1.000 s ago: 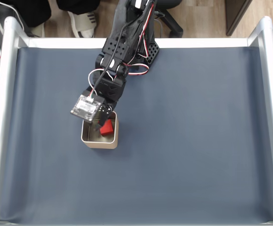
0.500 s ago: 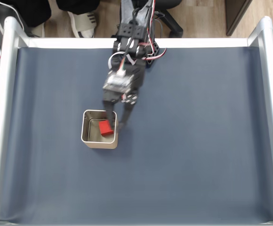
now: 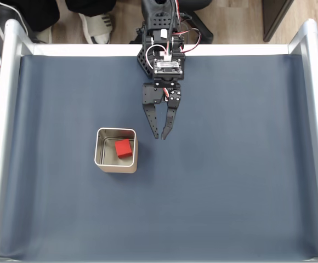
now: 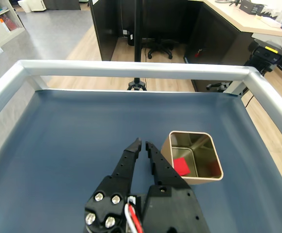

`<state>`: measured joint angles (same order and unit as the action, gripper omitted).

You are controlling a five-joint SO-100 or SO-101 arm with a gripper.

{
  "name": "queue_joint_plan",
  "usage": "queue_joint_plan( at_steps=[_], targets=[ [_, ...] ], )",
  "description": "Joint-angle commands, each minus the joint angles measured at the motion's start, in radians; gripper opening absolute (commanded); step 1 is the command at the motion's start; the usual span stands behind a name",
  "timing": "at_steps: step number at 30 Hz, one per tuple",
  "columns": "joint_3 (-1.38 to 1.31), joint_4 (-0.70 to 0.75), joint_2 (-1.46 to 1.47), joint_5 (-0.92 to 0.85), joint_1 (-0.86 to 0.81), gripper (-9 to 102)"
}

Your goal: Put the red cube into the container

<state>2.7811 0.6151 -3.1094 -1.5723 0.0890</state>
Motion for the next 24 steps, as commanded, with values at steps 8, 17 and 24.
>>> queue_joint_plan(
  at_steps=[8,17,24],
  targets=[
    [0.184,0.017,-0.169,0.015,0.005,0],
    [0.318,0.058,-0.244,0.057,-0.003,0],
    [0.347,0.199,-0.244,0.126,0.015,0]
  ],
)
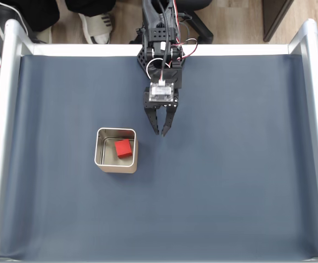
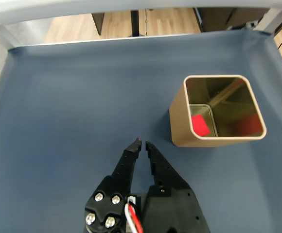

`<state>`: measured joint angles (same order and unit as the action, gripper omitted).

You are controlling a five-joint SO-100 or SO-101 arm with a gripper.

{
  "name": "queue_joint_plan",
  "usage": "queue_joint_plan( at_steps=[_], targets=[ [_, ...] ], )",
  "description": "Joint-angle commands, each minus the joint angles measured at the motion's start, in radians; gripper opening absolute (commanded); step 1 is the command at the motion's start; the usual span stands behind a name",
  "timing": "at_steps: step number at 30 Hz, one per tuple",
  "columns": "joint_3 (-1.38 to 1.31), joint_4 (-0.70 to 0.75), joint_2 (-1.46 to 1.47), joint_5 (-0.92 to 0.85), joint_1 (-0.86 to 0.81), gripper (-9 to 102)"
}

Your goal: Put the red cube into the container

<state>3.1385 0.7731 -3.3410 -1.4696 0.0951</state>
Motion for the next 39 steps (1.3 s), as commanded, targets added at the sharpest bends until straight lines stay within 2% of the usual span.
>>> queue_joint_plan(
  at_steps=[1,7,20,39],
  targets=[
    [-0.009,0.071,-0.014,0.032,0.012,0],
    [-0.009,0.275,-0.014,0.040,0.012,0],
    [-0.009,0.511,-0.014,0.008,0.012,1],
    [-0.009,0.515,-0.014,-0.011,0.012,1]
  ],
)
